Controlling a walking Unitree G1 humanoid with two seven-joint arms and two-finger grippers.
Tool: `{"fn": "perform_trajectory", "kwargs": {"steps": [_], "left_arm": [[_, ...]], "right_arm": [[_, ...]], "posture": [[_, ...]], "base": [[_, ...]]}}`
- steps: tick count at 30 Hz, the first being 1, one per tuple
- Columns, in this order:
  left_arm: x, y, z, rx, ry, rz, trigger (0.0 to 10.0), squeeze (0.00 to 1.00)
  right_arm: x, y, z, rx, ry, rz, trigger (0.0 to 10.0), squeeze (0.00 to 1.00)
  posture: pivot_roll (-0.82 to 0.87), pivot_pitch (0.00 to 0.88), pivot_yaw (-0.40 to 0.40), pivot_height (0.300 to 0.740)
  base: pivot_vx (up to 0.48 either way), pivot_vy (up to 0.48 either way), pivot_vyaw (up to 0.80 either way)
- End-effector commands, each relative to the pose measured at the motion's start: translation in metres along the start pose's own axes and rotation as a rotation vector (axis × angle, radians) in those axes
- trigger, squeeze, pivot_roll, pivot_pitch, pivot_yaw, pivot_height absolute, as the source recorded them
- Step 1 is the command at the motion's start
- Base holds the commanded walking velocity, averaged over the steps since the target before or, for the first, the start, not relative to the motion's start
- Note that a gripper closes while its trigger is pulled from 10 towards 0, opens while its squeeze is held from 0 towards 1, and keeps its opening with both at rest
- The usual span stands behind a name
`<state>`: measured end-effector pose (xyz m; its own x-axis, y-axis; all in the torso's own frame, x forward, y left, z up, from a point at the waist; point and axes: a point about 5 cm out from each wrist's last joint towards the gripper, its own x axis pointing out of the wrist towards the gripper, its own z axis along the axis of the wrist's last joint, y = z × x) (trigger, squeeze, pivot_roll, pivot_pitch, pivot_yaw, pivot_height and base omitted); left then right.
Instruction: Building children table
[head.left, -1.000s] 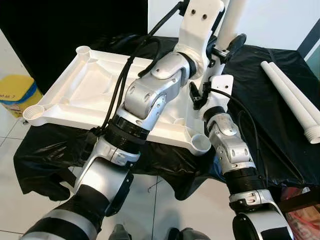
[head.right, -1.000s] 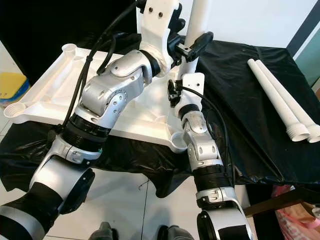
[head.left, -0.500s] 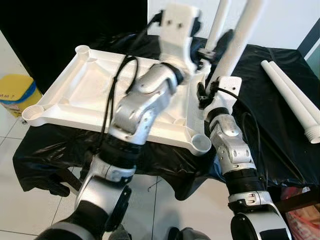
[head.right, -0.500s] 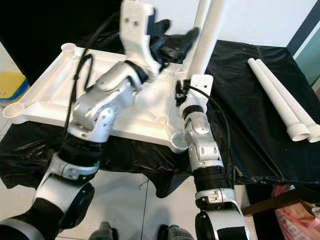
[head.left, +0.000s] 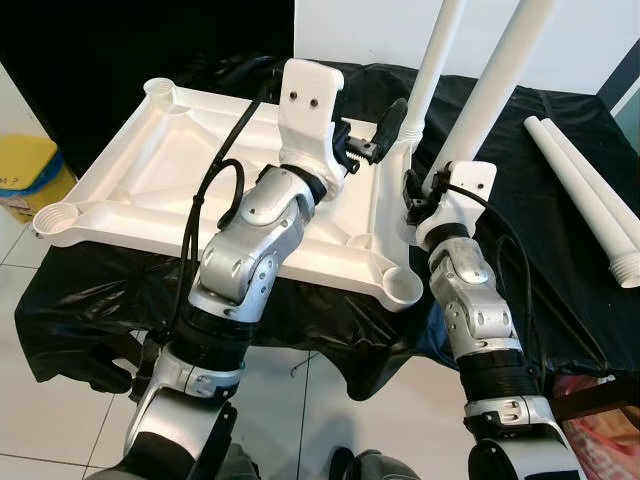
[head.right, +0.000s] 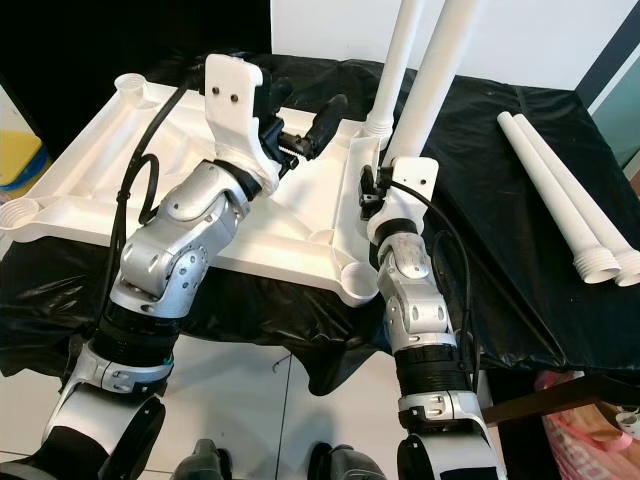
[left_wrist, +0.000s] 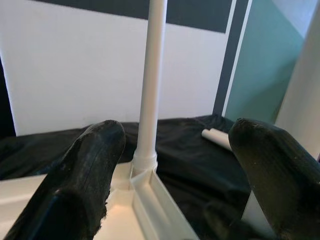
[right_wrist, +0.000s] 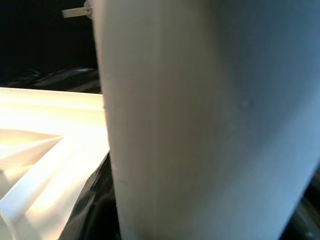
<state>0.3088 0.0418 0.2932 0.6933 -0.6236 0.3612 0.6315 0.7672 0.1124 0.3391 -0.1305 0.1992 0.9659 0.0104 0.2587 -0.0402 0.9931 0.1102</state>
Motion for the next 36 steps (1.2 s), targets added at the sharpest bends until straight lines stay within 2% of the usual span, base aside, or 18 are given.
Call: {"fn": "perform_trajectory", "kwargs": {"steps": [1,2,4,6,10,12,15,18,22,26,28,36], "left_arm": [[-0.003,-0.006,-0.003,0.010,0.005,-0.062,10.0,0.00],[-0.003,-0.006,-0.003,0.010,0.005,-0.062,10.0,0.00],[-0.014,-0.007,-0.015,0.019,0.041,-0.089,10.0,0.00],[-0.019,-0.008,-0.020,0.030,0.059,-0.107,10.0,0.00],[-0.023,-0.008,-0.025,0.042,0.078,-0.114,10.0,0.00],[-0.031,-0.010,-0.032,0.057,0.102,-0.131,10.0,0.00],[-0.033,-0.011,-0.034,0.058,0.103,-0.136,10.0,0.00],[-0.043,-0.016,-0.043,0.075,0.121,-0.167,10.0,0.00],[-0.049,-0.018,-0.047,0.080,0.132,-0.198,10.0,0.00],[-0.052,-0.019,-0.049,0.069,0.142,-0.215,10.0,0.00],[-0.059,-0.022,-0.054,0.039,0.171,-0.267,10.0,0.00],[-0.066,-0.021,-0.059,0.007,0.200,-0.292,10.0,0.00]], "right_arm": [[-0.003,-0.002,0.002,-0.006,-0.021,0.002,10.0,0.00],[-0.003,-0.002,0.002,-0.006,-0.021,0.002,10.0,0.00],[-0.013,-0.005,0.000,-0.023,-0.026,0.017,10.0,0.00],[-0.018,-0.004,-0.002,-0.027,-0.022,0.031,10.0,0.00],[-0.023,-0.003,-0.004,-0.034,-0.021,0.048,10.0,0.00],[-0.035,0.001,-0.006,-0.035,-0.017,0.090,10.0,0.00],[-0.041,0.003,-0.007,-0.031,-0.016,0.109,10.0,0.00],[-0.054,0.008,-0.009,-0.036,-0.013,0.165,10.0,0.00],[-0.060,0.010,-0.011,-0.048,-0.007,0.192,10.0,0.00],[-0.064,0.011,-0.013,-0.054,-0.003,0.206,10.0,0.00],[-0.071,0.011,-0.021,-0.080,0.021,0.241,10.0,0.00],[-0.079,0.009,-0.037,-0.116,0.064,0.274,10.0,0.00]], "posture": [[0.09,0.170,-0.112,0.740],[0.09,0.170,-0.112,0.740],[0.09,0.171,-0.108,0.740],[0.08,0.172,-0.103,0.740],[0.08,0.172,-0.103,0.740],[0.08,0.172,-0.097,0.740],[0.07,0.171,-0.095,0.740],[0.06,0.164,-0.086,0.740],[0.05,0.163,-0.084,0.740],[0.05,0.161,-0.083,0.740],[0.04,0.153,-0.085,0.740],[0.04,0.139,-0.087,0.740]], "base": [[0.000,0.000,0.00],[0.000,0.000,0.00],[0.000,0.000,0.00],[0.000,0.000,0.00],[0.000,0.000,0.00],[0.000,0.000,0.00],[0.000,0.000,0.00],[0.000,0.000,0.00],[0.000,0.000,0.00],[0.000,0.000,0.00],[0.000,0.000,0.00],[0.000,0.000,0.00]]}}
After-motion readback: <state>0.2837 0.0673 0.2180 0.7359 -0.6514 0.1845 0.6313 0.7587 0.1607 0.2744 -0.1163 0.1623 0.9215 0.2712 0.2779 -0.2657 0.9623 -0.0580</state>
